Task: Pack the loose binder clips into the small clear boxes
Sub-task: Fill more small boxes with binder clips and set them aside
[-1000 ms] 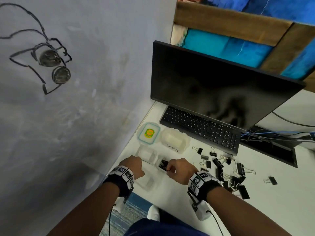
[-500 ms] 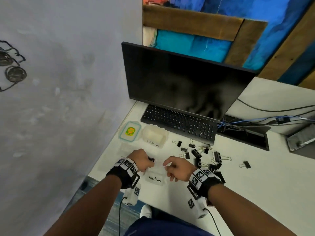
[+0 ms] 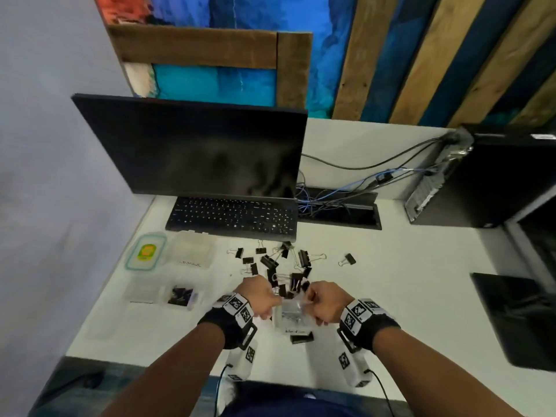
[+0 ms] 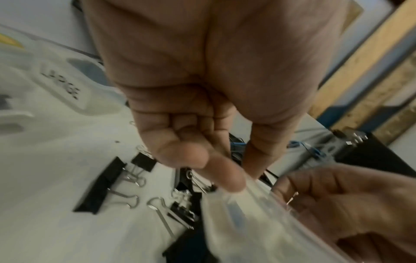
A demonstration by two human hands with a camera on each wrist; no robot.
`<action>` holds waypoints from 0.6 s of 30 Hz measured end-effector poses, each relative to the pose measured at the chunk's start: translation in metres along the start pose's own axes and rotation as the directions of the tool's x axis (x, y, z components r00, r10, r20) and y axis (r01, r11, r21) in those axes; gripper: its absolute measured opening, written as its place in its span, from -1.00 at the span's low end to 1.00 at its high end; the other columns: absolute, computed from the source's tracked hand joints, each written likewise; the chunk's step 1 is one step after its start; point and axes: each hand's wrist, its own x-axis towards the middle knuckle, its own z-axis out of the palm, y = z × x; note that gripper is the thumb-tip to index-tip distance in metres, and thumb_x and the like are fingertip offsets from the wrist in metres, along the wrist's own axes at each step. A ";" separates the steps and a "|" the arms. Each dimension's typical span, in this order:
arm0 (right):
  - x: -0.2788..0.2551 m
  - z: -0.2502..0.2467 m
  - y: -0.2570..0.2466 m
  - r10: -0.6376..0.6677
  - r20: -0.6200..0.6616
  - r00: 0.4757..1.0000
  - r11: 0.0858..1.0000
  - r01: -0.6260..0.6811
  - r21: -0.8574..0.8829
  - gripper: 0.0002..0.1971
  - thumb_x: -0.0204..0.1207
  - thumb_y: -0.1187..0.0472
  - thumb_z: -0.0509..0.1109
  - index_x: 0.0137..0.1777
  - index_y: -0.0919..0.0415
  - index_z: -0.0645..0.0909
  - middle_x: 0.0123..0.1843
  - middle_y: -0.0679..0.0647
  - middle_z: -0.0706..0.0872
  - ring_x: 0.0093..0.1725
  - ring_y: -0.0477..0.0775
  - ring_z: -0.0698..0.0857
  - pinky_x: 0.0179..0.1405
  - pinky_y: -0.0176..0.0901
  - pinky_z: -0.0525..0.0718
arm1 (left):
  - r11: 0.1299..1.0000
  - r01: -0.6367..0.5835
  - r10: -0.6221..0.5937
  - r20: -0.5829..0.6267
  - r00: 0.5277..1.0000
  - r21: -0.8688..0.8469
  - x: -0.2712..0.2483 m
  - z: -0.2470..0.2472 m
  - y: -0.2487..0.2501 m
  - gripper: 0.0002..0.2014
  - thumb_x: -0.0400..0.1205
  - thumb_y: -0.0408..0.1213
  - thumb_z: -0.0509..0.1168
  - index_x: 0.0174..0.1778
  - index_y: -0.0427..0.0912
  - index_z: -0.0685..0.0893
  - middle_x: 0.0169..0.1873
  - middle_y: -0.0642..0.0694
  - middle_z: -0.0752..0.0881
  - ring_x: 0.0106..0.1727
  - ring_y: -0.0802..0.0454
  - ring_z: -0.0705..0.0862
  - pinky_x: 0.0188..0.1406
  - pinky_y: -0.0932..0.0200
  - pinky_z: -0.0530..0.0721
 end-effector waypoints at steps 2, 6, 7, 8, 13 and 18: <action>-0.005 -0.008 0.028 0.035 -0.071 0.997 0.998 -0.038 -0.042 -0.90 0.47 0.11 0.44 -0.11 0.03 0.57 -0.33 0.09 0.80 -0.44 0.05 0.78 -0.36 -0.12 0.76 | 0.989 -0.005 0.017 -0.077 0.997 0.149 0.007 0.013 0.008 -0.73 0.55 -0.07 0.24 -0.25 -0.21 0.67 -0.27 -0.14 0.79 -0.27 -0.05 0.77 -0.19 0.09 0.77; -0.016 -0.022 0.081 0.125 -0.225 0.966 0.984 -0.150 -0.099 -0.91 0.45 0.08 0.38 -0.11 0.01 0.53 -0.19 0.10 0.77 -0.30 0.08 0.77 -0.25 -0.10 0.78 | 0.954 0.035 0.019 -0.178 0.984 0.296 0.013 0.030 0.004 -0.80 0.64 -0.11 0.23 -0.01 -0.14 0.68 -0.07 -0.12 0.71 -0.12 -0.05 0.66 -0.07 0.13 0.66; -0.018 -0.023 0.090 0.142 -0.241 0.960 0.976 -0.176 -0.129 -0.91 0.49 0.11 0.35 -0.08 0.05 0.51 -0.12 0.12 0.75 -0.24 0.10 0.75 -0.25 -0.12 0.74 | 0.952 0.032 0.023 -0.176 0.984 0.305 0.014 0.031 0.000 -0.79 0.63 -0.12 0.24 0.00 -0.15 0.69 -0.05 -0.13 0.74 -0.07 -0.07 0.69 -0.04 0.13 0.66; -0.019 -0.022 0.098 0.162 -0.242 0.957 0.961 -0.209 -0.183 -0.92 0.53 0.15 0.31 -0.06 0.09 0.47 -0.04 0.15 0.73 -0.19 0.13 0.71 -0.25 -0.13 0.68 | 0.952 0.031 0.023 -0.174 0.985 0.305 0.014 0.033 -0.004 -0.79 0.63 -0.14 0.25 0.00 -0.17 0.71 -0.03 -0.13 0.76 -0.01 -0.09 0.71 -0.01 0.13 0.67; -0.016 -0.007 0.115 0.216 -0.260 0.941 0.927 -0.282 -0.249 -0.92 0.57 0.21 0.25 0.00 0.18 0.44 0.09 0.23 0.71 -0.01 0.23 0.70 -0.21 -0.15 0.54 | 0.939 0.066 -0.017 -0.146 0.989 0.338 0.012 0.034 -0.024 -0.79 0.62 -0.14 0.27 0.06 -0.12 0.72 0.04 -0.09 0.75 0.11 -0.08 0.70 0.06 0.13 0.66; -0.017 -0.002 0.111 0.185 -0.265 0.946 0.960 -0.232 -0.158 -0.50 0.52 -0.29 0.30 0.31 0.02 0.48 0.21 0.08 0.66 0.14 0.13 0.69 0.10 -0.09 0.63 | 0.945 0.055 -0.017 -0.119 0.993 0.324 0.020 0.027 -0.032 -0.85 0.59 -0.12 0.27 0.02 0.03 0.68 0.05 0.00 0.72 0.06 -0.04 0.69 0.10 0.07 0.68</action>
